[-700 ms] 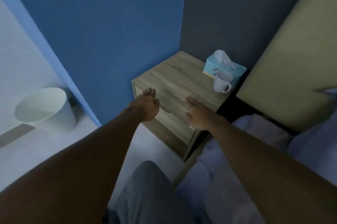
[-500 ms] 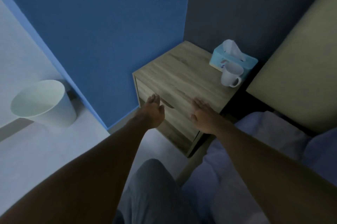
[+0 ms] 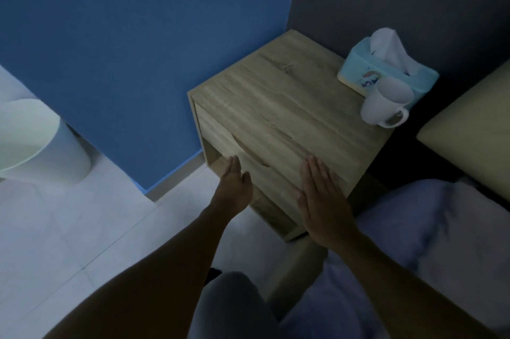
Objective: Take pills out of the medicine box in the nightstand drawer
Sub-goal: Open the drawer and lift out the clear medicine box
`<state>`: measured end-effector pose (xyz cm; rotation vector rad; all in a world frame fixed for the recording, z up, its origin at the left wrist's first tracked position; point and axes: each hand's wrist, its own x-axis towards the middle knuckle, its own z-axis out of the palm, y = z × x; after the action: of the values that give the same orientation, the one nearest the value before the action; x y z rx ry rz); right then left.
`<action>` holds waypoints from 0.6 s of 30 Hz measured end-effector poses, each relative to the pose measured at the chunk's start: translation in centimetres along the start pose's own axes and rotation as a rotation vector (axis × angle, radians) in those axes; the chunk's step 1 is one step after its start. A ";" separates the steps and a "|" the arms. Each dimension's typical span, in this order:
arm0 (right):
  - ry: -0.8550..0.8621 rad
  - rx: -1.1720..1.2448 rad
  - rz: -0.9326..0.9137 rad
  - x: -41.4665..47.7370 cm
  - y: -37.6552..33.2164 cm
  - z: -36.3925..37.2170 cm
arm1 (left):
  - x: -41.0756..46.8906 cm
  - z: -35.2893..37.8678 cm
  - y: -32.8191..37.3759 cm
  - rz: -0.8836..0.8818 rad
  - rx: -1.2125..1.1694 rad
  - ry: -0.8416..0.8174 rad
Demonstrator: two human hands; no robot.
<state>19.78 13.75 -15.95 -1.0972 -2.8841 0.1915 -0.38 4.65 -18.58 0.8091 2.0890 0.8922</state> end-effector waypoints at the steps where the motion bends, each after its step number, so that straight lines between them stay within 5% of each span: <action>1: 0.012 0.003 -0.007 0.0 0.1 0.2 | 0.5 0.4 0.0 0.008 -0.028 0.013; 18: 0.056 -0.108 0.040 0.2 -0.3 0.7 | 5.0 3.6 2.5 0.046 -0.389 0.199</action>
<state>19.36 13.56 -16.58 -1.1585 -2.8545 0.0065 0.35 11.06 -20.26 0.5811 1.9728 1.3985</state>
